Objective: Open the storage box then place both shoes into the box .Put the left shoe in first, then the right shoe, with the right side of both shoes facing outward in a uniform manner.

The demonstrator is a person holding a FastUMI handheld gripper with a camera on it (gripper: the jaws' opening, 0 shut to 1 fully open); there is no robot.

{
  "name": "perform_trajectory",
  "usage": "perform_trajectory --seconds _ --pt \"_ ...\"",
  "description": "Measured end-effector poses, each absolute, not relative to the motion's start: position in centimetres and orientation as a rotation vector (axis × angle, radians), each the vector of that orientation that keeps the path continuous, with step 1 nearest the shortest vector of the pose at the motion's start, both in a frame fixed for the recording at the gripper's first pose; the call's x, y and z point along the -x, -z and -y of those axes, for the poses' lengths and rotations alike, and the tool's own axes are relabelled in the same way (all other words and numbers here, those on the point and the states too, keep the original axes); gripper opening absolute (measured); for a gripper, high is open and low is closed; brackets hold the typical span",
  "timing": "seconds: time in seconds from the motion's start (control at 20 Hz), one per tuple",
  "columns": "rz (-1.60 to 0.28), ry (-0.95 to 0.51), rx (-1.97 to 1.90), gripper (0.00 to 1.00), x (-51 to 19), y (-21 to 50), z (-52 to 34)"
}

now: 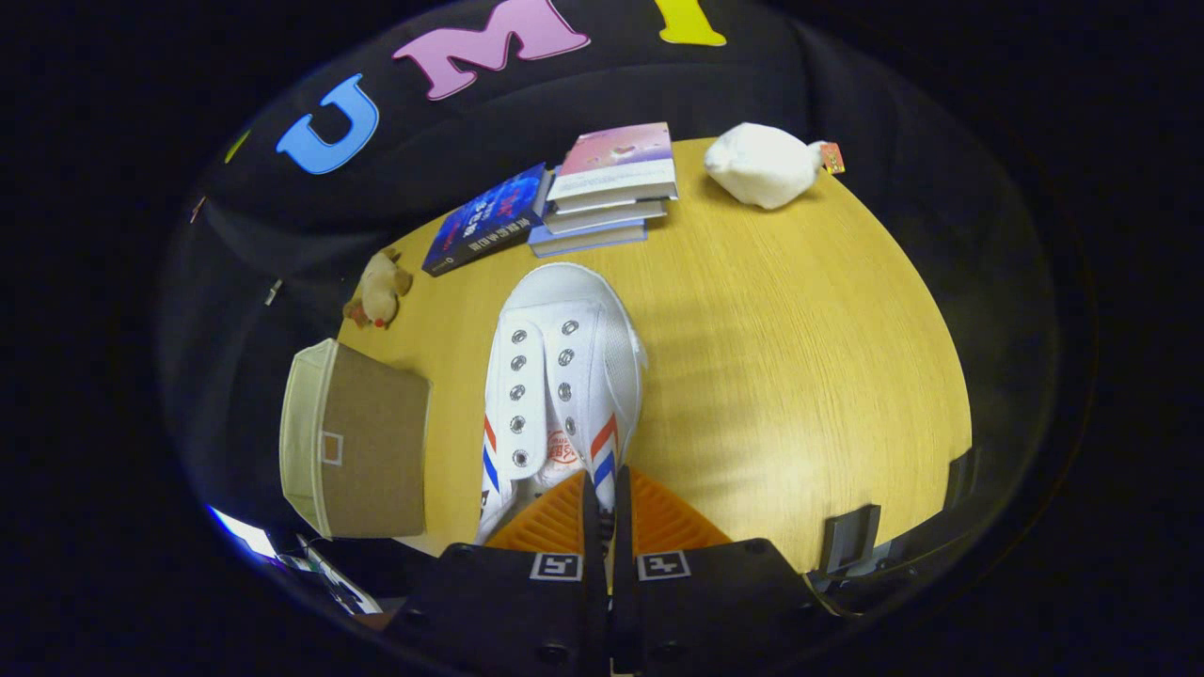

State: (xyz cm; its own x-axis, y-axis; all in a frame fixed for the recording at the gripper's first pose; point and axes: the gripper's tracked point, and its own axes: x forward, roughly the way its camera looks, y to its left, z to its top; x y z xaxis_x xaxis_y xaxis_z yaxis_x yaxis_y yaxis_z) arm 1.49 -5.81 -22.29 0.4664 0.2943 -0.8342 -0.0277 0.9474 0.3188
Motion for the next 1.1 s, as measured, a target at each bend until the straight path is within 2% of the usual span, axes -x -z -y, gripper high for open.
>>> perform_trajectory --seconds 0.55,0.9,1.1 --pt "-1.001 -0.337 -0.406 0.06 0.5 12.5 -12.2" --pt "-1.043 -0.421 -0.435 0.06 2.1 12.2 -21.6" --pt "-1.094 -0.427 -0.400 0.06 2.9 14.3 -25.0"
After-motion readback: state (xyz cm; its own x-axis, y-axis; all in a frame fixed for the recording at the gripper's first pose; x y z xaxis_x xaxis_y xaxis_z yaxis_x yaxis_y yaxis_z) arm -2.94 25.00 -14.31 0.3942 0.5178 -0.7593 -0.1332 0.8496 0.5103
